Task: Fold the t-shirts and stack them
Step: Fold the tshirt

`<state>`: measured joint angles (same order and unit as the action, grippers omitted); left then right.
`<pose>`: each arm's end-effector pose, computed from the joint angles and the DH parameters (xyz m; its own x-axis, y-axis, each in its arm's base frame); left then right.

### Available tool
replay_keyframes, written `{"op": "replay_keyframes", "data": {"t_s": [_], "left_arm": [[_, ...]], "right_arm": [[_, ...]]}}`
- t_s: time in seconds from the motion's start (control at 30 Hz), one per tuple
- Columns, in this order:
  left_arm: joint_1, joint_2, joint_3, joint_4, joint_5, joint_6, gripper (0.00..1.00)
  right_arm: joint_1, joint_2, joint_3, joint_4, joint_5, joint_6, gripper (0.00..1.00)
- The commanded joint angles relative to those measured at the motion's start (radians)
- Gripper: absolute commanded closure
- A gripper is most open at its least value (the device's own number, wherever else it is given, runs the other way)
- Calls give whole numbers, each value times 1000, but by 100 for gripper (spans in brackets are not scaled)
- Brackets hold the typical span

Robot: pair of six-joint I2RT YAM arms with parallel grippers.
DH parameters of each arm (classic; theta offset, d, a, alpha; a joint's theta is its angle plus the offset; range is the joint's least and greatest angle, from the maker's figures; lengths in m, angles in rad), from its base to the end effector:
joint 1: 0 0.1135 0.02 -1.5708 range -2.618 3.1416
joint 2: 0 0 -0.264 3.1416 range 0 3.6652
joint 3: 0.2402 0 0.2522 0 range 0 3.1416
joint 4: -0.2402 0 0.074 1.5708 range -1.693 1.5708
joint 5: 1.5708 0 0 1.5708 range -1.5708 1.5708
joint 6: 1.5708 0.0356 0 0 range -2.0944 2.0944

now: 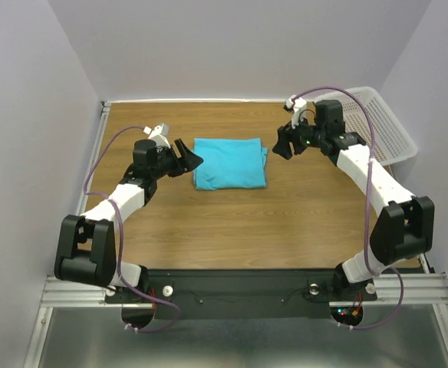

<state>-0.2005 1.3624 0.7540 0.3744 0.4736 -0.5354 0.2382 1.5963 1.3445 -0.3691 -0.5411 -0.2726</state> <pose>0.2942 -0.0764 0.2565 -0.5077 -0.3601 -0.7827 0.4105 0.6976 -0.5872 0.3493 0.1037 0.3137 -0.3804 -0.3298 -0.8640 -0.7391 0.6700 0.0696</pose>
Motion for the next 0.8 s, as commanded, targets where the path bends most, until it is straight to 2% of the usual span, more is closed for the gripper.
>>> {"op": "replay_keyframes", "data": {"t_s": [0.0,0.27,0.63,0.7,0.77], "left_arm": [[1,58,-48,-91,-32,-15,22],[3,185,5,-66,-67,-11,22],[-14,369,90,-108,-33,-15,22],[-23,386,97,-111,-21,-17,25],[-31,399,100,-114,-12,-15,32]], "right_arm": [[-46,-70,-100,-16,52,-82,26],[-119,-159,-226,-8,-62,-102,24],[-166,-153,-286,7,-135,-89,24],[-169,-151,-286,7,-140,-89,24],[-172,-151,-285,9,-140,-88,24]]}}
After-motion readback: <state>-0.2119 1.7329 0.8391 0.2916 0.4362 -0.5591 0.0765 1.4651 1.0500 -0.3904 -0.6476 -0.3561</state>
